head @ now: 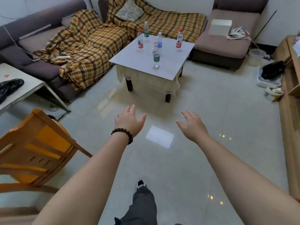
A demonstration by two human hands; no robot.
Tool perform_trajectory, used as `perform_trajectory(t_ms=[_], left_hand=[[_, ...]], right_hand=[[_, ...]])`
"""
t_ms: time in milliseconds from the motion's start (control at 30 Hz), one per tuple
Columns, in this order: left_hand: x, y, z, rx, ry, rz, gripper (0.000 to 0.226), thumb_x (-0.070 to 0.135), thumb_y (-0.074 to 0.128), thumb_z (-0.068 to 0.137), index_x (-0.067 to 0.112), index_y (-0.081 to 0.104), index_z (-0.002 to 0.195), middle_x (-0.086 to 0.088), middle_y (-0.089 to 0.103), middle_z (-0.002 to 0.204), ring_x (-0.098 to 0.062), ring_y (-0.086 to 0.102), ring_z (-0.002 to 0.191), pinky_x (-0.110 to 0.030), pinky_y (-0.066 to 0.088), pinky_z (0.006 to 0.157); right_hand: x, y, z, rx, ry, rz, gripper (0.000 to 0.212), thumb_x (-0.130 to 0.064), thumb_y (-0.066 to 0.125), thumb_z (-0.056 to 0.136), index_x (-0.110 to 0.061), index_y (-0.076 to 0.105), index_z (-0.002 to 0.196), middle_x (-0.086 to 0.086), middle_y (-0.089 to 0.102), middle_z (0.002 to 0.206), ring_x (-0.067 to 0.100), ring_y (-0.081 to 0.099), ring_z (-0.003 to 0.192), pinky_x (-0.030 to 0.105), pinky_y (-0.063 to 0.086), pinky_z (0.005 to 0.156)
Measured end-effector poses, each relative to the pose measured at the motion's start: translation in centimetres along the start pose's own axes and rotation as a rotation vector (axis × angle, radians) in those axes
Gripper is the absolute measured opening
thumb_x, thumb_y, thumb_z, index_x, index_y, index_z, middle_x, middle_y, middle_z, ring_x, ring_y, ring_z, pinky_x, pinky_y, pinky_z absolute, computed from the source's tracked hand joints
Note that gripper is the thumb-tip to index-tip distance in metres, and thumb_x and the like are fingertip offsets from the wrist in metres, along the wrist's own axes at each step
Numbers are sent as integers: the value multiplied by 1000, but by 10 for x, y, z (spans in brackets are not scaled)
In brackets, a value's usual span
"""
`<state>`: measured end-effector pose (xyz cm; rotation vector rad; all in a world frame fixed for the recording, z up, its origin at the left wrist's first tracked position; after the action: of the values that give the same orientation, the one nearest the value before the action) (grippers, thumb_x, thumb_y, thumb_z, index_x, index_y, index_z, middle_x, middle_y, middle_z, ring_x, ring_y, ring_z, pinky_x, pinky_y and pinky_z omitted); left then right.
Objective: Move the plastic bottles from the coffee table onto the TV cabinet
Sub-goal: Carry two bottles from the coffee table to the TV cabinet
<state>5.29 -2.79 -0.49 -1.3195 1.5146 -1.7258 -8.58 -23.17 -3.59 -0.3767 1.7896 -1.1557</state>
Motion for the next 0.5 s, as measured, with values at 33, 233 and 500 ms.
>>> perform_trajectory(t_ms=[33, 233, 500], left_hand=[[-3, 0, 8, -3, -6, 6, 68, 56, 32, 93, 17, 26, 148, -2, 29, 155, -20, 24, 144, -44, 18, 117], [-37, 12, 89, -27, -45, 13, 68, 56, 32, 92, 17, 26, 148, -3, 32, 154, -20, 26, 143, -44, 20, 116], [-74, -4, 243, -83, -57, 13, 68, 56, 33, 93, 17, 26, 148, -2, 32, 154, -20, 27, 142, -44, 21, 116]], right_hand=[[-2, 4, 9, 1, -2, -4, 57, -39, 46, 94, -15, 33, 144, 6, 32, 153, 22, 23, 142, 38, 23, 115], [-17, 31, 91, -48, 19, -18, 54, -38, 47, 94, -16, 36, 143, 4, 34, 151, 22, 27, 140, 39, 29, 111], [-67, 37, 243, -30, 62, -15, 54, -36, 47, 94, -15, 37, 142, 6, 36, 150, 23, 29, 139, 37, 27, 112]])
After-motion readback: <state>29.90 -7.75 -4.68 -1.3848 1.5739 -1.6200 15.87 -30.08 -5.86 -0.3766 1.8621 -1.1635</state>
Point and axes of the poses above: each hand's wrist, its own z-axis towards the middle knuckle, its own y-axis out of the palm, x = y × z, the point moved 6 cm from there along z, towards the middle knuckle
